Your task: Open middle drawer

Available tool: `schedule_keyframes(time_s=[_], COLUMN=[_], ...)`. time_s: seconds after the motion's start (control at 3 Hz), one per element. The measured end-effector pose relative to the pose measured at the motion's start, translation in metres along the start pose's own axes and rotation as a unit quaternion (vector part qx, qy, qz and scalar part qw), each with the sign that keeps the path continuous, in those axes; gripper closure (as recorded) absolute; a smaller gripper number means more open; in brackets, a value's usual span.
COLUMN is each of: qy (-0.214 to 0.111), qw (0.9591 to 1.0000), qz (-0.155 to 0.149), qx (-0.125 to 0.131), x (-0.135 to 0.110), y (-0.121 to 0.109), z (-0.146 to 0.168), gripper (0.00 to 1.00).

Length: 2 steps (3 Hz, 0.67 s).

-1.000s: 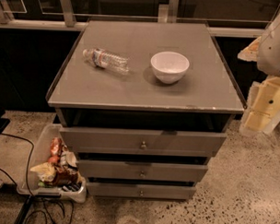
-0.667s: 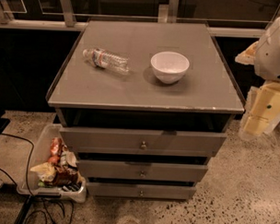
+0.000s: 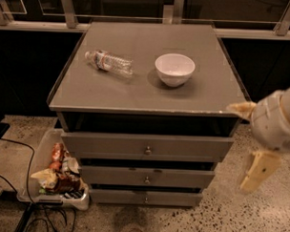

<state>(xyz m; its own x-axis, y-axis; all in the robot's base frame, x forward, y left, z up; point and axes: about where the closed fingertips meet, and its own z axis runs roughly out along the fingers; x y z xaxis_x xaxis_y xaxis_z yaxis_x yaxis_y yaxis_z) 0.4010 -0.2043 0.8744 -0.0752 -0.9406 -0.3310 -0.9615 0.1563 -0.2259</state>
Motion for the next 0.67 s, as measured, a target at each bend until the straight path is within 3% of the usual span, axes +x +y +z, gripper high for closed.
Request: schedule_keyframes(time_s=[0.33, 0.67], qy=[-0.014, -0.014], qw=[0.9996, 0.9996], qz=[-0.017, -0.017], qx=[0.016, 0.015], x=[0.005, 0.004], y=[0.0033, 0.0038], z=[0.0126, 0.0131], gripper=[0.0, 0.0])
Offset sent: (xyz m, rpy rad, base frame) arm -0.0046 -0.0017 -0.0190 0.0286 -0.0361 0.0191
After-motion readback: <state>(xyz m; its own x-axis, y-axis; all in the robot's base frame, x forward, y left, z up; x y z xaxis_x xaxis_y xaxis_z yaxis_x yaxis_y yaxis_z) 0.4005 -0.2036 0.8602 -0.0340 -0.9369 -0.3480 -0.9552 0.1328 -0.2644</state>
